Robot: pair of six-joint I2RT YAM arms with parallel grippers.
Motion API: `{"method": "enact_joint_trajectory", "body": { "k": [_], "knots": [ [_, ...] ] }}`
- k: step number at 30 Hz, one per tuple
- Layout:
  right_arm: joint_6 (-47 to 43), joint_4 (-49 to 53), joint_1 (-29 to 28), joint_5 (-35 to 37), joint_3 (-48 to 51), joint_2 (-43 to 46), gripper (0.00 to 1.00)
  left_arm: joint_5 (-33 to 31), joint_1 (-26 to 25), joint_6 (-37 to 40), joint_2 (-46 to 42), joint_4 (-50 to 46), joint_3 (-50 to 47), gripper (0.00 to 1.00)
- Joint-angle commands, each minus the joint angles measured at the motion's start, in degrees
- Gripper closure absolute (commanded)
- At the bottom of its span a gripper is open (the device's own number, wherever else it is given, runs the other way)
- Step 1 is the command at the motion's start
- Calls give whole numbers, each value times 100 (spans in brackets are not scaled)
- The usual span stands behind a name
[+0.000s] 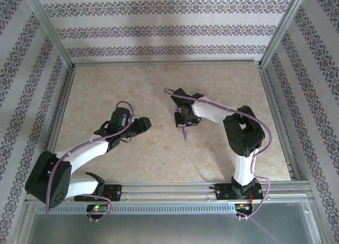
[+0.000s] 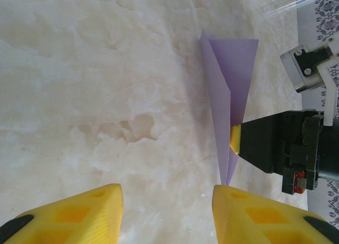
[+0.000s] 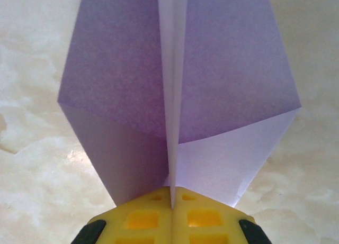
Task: Fold a paper plane with a square sheet of paper (fold left side to right side)
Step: Move the paper plane to the center of the table.
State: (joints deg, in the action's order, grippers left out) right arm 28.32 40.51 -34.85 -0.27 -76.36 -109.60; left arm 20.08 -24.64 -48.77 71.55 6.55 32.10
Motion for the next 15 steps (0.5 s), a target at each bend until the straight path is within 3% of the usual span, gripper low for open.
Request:
{"method": "enact_joint_trajectory", "body": {
  "k": [1, 15],
  "knots": [
    [56, -32, 28, 266, -93, -165, 92, 41, 57, 92, 57, -53, -3, 52],
    [324, -287, 41, 408, 99, -364, 85, 72, 58, 83, 32, -74, -19, 56]
  ]
}}
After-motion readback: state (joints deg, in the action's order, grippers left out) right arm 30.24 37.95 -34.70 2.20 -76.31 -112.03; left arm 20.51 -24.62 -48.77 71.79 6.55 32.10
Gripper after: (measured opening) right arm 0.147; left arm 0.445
